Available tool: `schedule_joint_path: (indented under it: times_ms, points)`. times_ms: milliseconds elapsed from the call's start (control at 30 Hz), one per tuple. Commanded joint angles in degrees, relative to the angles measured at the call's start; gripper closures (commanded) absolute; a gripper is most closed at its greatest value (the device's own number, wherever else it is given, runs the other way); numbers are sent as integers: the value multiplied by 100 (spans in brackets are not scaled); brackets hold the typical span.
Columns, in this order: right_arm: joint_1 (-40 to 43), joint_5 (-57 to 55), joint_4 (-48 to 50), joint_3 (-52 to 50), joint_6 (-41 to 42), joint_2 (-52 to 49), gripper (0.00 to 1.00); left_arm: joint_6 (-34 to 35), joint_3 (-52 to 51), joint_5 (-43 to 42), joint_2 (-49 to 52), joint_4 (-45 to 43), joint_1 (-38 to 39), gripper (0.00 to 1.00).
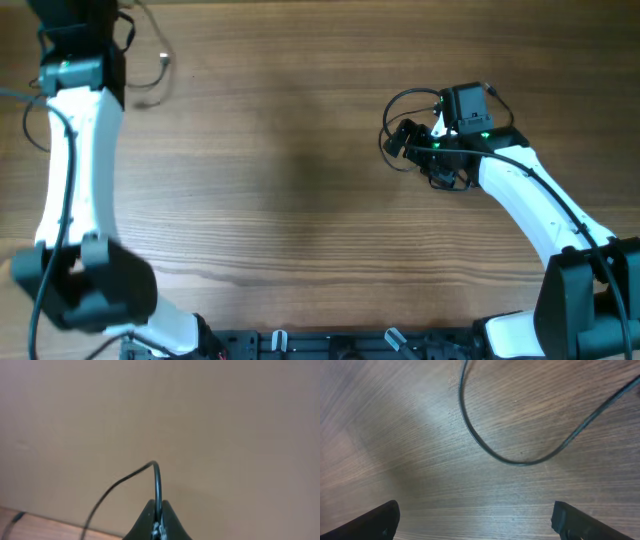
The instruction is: Untangle cables
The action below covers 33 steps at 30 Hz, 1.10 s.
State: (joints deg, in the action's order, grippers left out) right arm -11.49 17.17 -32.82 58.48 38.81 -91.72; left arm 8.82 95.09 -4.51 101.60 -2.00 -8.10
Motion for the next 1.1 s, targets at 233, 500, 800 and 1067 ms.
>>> schedule_joint_path:
  times_ms: [233,500,800,1067]
  points:
    - [-24,50,254,0,35,-70,0,839,15,293,1462,1130,-7,96]
    - [-24,52,251,0,22,-70,0,1224,15,1908,1847,1569,-7,25]
    - [306,-782,83,13,-278,1023,0,1141,17,1818,601,1515,44,0]
    - [424,-1622,-444,13,-269,2852,0,1143,15,-850,-24,2199,798,0]
